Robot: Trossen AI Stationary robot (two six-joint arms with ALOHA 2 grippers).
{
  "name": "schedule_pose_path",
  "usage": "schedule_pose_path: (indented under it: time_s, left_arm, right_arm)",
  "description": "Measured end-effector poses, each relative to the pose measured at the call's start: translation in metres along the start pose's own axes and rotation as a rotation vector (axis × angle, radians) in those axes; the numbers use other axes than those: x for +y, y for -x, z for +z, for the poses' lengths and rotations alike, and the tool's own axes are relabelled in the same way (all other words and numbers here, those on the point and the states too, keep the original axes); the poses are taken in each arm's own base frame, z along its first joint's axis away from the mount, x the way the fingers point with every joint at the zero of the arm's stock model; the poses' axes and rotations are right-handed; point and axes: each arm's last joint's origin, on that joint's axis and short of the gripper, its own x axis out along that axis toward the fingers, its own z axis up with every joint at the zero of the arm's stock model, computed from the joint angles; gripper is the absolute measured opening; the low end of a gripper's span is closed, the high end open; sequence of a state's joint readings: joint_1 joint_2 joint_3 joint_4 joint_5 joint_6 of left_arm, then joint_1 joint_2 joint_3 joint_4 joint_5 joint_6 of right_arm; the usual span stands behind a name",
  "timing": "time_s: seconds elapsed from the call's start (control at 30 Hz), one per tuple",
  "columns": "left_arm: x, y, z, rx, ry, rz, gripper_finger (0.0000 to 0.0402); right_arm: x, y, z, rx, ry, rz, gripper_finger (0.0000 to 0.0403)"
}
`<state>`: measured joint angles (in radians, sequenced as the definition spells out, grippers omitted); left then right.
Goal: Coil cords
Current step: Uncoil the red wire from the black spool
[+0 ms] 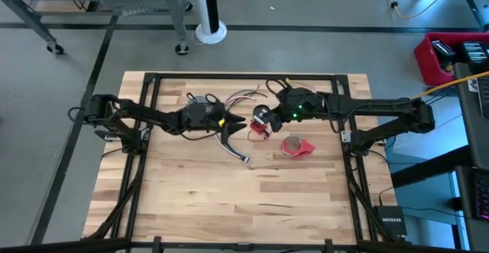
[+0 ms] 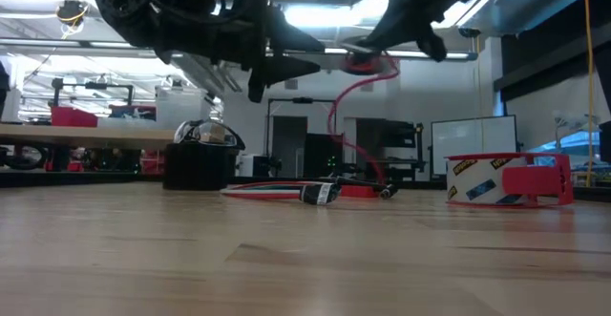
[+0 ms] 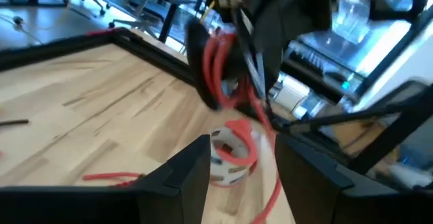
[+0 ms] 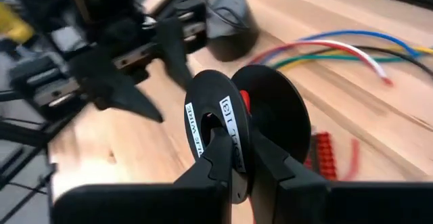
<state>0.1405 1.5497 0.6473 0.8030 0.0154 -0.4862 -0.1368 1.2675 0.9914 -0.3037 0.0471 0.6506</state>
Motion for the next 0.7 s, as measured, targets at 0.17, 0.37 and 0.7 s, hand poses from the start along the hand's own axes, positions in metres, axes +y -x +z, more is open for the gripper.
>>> schedule_pose_path:
  time_s: [0.17,0.37,0.7]
  left_arm:
    - [0.002,-0.002,0.004,-0.010,0.027,0.008,0.0159]
    - [0.000,-0.005,0.014,-0.057,0.039,-0.010,0.0159]
    - [-0.001,-0.008,0.016,-0.036,0.043,-0.001,0.0159]
  right_arm:
    - [-0.002,-0.012,-0.006,0.003,0.011,0.062,0.0023]
    - [-0.003,-0.023,-0.008,0.015,0.031,0.060,0.0023]
    - [-0.002,-0.031,-0.007,-0.005,0.053,0.076,0.0023]
